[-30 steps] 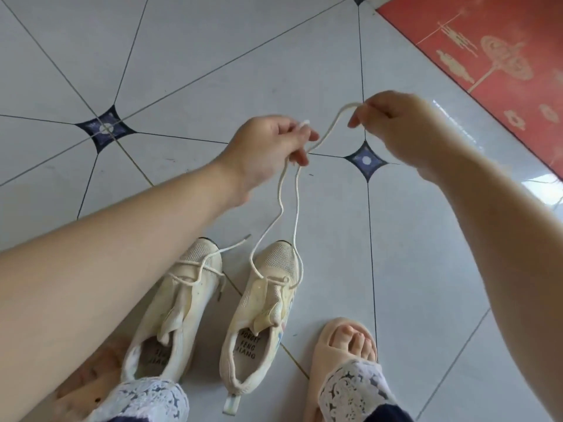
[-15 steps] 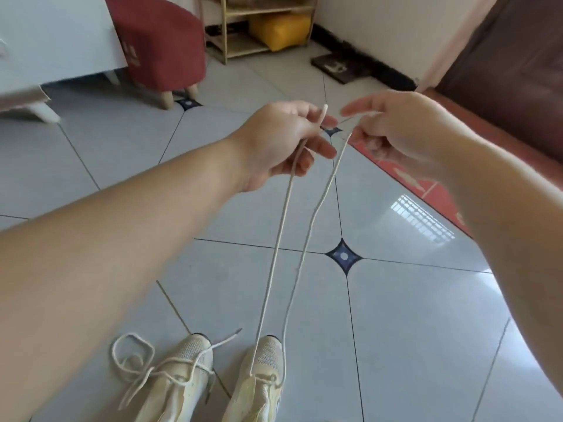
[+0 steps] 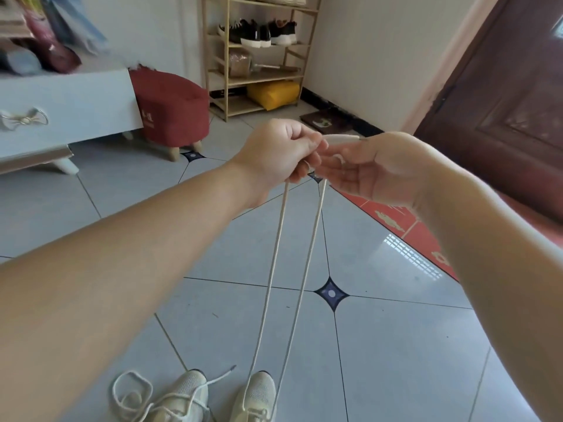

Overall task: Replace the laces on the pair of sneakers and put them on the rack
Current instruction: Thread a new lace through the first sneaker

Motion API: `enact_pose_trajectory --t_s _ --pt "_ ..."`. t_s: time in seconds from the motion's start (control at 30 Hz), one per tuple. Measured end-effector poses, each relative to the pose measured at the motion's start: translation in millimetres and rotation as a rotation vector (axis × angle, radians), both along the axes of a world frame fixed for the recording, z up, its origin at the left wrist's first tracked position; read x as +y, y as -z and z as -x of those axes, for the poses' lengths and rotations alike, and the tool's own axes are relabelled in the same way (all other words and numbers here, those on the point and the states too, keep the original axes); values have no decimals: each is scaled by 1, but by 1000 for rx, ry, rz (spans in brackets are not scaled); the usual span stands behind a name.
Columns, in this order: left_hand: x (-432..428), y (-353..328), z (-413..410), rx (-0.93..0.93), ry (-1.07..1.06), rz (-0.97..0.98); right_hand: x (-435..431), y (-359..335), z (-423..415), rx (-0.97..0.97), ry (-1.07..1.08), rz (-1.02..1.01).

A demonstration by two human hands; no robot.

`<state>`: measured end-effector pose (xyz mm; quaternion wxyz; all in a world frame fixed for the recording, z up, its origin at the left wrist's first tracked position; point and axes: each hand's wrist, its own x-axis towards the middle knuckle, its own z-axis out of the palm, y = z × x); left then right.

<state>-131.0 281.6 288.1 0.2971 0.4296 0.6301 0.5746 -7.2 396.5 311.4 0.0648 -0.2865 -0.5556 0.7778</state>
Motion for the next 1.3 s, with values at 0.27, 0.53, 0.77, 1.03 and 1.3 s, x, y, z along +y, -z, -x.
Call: enact_pose_trajectory --t_s 0.27,0.53,0.77,1.03,1.3 --pt "-10 1 -7 -176 -8 50 -5 -10 -7 -57 69 -266" --pt "-3 -3 -17 -389 -6 31 -15 -13 -5 -151 167 -648" --pt "2 -6 -22 -436 12 -2 -24 -14 1 24 218 -633" --pt "-1 -5 -18 -305 40 2 -25 -12 7 -14 305 -651" --pt "-5 44 -18 -322 10 109 -29 44 14 -62 350 -620"
